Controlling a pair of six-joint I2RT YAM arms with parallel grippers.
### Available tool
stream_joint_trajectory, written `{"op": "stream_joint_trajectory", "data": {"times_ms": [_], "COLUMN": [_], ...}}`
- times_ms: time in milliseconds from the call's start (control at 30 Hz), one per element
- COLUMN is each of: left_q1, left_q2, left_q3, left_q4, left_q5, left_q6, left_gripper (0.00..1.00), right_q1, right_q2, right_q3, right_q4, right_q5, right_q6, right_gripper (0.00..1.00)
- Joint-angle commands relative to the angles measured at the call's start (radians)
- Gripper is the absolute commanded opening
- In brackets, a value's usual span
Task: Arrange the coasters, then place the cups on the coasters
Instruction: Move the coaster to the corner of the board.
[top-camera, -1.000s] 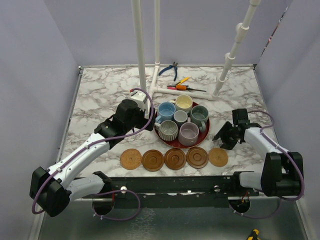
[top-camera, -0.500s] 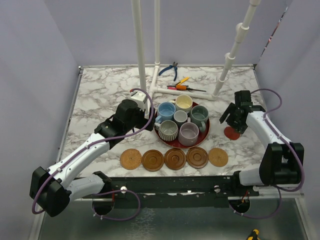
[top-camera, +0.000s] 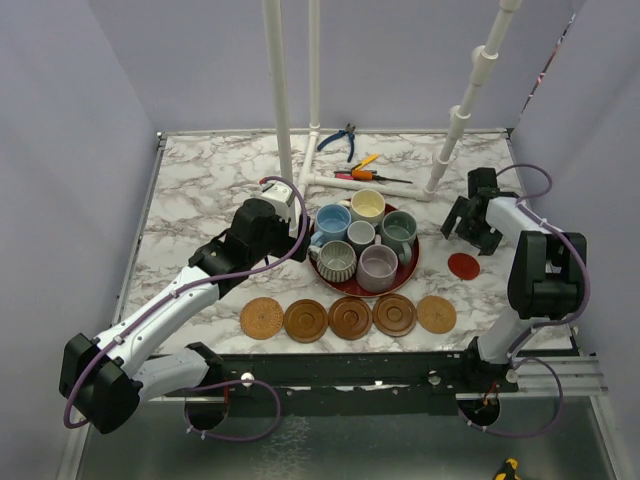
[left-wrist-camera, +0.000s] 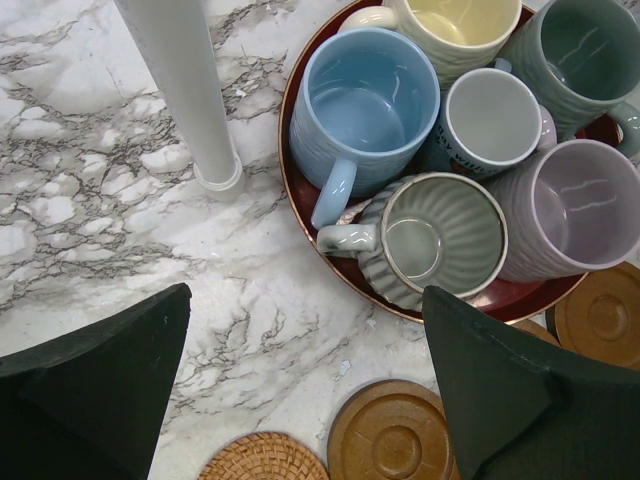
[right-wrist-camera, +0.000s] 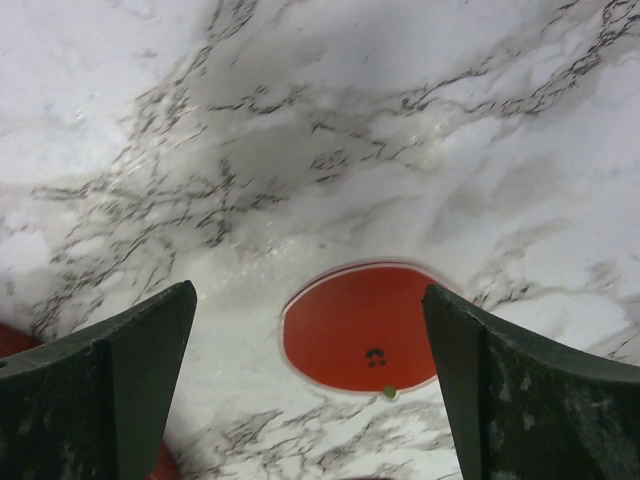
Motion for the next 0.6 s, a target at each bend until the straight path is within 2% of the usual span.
{"op": "stream_joint_trajectory", "data": {"times_ms": [0,267,567], "left_q1": [0.004,0.003,0.004], "left_q2": [-0.022,-0.023,-0.019], "left_q3": [-0.012,-0.011,-0.010], "left_q4": [0.014,0.014,0.016], "left_q5": [-0.018,-0.004,0.016], "left_q6": [0.009,0.004,-0.002], "left_gripper": [0.99,0.99,0.99], "right_q1": [-0.054,-0.083,-0.082], "right_q2": [0.063,0.129,0.060], "right_q3": [0.040,0.048,-0.100], "right_q4": [0.023,0.028,0.008], "right_q5": [-0.053,-0.132,-0.101], "right_q6": [-0.057,-0.109,-0.054], "right_gripper": [1.00,1.00,0.99]}}
